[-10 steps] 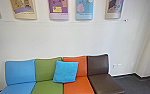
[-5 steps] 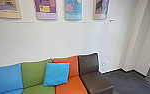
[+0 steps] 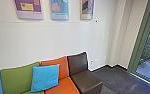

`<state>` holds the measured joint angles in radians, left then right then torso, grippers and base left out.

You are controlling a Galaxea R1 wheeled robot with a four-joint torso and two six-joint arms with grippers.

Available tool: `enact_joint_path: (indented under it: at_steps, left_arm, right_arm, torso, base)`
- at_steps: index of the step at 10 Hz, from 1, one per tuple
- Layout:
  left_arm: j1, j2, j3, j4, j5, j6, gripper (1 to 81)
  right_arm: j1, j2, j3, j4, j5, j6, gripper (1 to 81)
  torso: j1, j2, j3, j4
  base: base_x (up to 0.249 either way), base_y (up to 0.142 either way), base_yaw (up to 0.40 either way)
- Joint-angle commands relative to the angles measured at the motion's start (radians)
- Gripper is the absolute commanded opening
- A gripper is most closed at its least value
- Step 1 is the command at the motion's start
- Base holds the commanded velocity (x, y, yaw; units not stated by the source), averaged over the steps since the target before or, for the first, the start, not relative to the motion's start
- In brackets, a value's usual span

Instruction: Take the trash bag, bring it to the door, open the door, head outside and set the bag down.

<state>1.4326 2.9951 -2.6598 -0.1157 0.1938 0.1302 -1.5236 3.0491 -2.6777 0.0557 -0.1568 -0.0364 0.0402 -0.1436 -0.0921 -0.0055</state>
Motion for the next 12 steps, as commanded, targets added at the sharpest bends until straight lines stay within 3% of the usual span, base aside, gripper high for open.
enact_joint_path:
  at_steps: [1, 12]
  left_arm:
    - [-0.062, -0.001, 0.001, -0.004, 0.064, 0.006, 1.0]
    - [-0.060, 0.003, 0.001, -0.004, 0.065, 0.006, 1.0]
  right_arm:
    - [0.052, 0.010, 0.009, -0.004, -0.066, -0.005, 81.1]
    - [0.053, 0.013, 0.009, -0.007, -0.053, -0.005, 81.1]
  torso:
    - [0.000, 0.000, 0.000, 0.000]
    - [0.000, 0.000, 0.000, 0.000]
  base:
    - [0.000, 0.000, -0.341]
    - [0.000, 0.000, -0.341]
